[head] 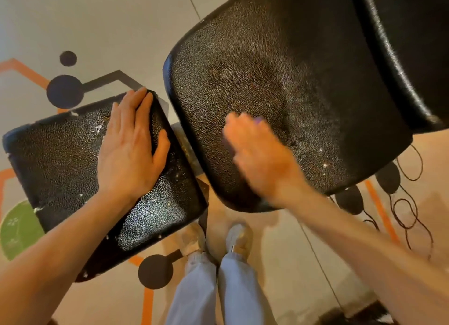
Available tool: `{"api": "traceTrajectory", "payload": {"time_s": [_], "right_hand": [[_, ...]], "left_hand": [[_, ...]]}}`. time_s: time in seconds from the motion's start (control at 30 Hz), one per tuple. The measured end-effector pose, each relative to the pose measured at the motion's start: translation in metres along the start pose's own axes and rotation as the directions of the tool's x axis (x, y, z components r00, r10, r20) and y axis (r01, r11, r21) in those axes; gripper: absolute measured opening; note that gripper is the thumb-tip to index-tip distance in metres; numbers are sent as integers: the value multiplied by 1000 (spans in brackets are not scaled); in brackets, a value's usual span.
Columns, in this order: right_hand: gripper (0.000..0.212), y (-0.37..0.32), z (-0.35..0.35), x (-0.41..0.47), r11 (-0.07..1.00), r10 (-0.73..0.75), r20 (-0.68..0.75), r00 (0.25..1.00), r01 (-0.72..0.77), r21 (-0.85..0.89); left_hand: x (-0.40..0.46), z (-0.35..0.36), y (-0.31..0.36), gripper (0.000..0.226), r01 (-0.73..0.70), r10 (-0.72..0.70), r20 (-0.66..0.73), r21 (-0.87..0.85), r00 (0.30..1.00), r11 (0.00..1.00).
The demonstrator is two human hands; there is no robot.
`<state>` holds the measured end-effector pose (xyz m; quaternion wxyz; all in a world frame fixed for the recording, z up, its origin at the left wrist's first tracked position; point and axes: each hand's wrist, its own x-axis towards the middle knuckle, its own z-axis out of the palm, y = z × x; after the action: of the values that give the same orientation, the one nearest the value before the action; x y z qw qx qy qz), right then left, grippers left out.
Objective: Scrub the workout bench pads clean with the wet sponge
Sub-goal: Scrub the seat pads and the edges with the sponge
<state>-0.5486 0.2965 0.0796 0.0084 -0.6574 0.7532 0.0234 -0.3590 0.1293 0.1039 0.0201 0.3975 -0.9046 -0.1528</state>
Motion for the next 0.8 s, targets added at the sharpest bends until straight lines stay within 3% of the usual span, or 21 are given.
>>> {"api": "traceTrajectory", "payload": {"time_s": [0.03, 0.1, 0.13, 0.17, 0.2, 0.27, 0.33, 0.37, 0.43, 0.5, 0.53, 0.57, 0.6, 0.67, 0.73, 0.8], "right_hand": [[52, 26, -4, 15, 988, 156, 19, 988, -156, 8], [54, 49, -13, 39, 874, 483, 5, 876, -482, 59], [54, 35, -15, 44, 823, 567, -50, 822, -564, 66], [55, 8, -12, 41, 819, 574, -83, 815, -570, 63], [55, -25, -8, 33, 871, 490, -71, 869, -485, 82], [54, -79, -4, 9, 975, 162, -10, 987, -158, 154], [52, -75, -3, -3, 983, -102, 28, 994, 96, 154], [52, -53, -2, -2, 986, -127, 30, 992, 123, 111], [55, -2, -5, 4, 996, 91, 49, 995, -92, 12], [54, 24, -13, 10, 885, 463, 28, 886, -463, 44], [54, 13, -17, 13, 812, 575, 0, 818, -571, 120], [55, -11, -17, 12, 792, 602, -23, 798, -594, 140], [55, -42, -13, 6, 835, 537, -19, 843, -528, 152], [53, -87, -7, -14, 958, 230, 21, 973, -231, 168], [54, -70, -6, -25, 991, 20, 63, 998, -28, 127], [54, -16, -10, -24, 991, 131, 92, 987, -133, 23]], "left_hand": [[0, 0, 0, 60, 0, 0, -3, 1, 1000, 1000], [0, 2, -1, 60, -4, 4, -16, 1, 1000, 1000], [0, 3, -1, 60, -6, 6, -20, -2, 1000, 1000], [0, 3, -1, 60, -6, 6, -24, -4, 1000, 1000], [0, 2, -1, 60, -6, 6, -26, -6, 1000, 1000], [0, 1, -1, 60, -11, 10, -22, -12, 1000, 1000], [1, 1, -3, 60, -24, 24, -21, -15, 1000, 1000], [0, 1, -3, 61, -24, 24, -22, -15, 999, 1000], [0, 2, -2, 61, -15, 15, -23, -21, 1000, 1000], [0, 1, -2, 60, -15, 15, -37, -19, 999, 1000], [0, 2, -3, 60, -20, 19, -45, -17, 999, 1000], [0, 2, -2, 60, -22, 21, -46, -18, 999, 1000], [-1, 2, -2, 60, -21, 21, -39, -23, 999, 1000], [-1, 1, -2, 60, -22, 22, -30, -22, 999, 1000], [-1, 1, -3, 60, -32, 32, -36, -21, 999, 999], [-1, 1, -3, 60, -31, 30, -36, -28, 999, 999]]}}
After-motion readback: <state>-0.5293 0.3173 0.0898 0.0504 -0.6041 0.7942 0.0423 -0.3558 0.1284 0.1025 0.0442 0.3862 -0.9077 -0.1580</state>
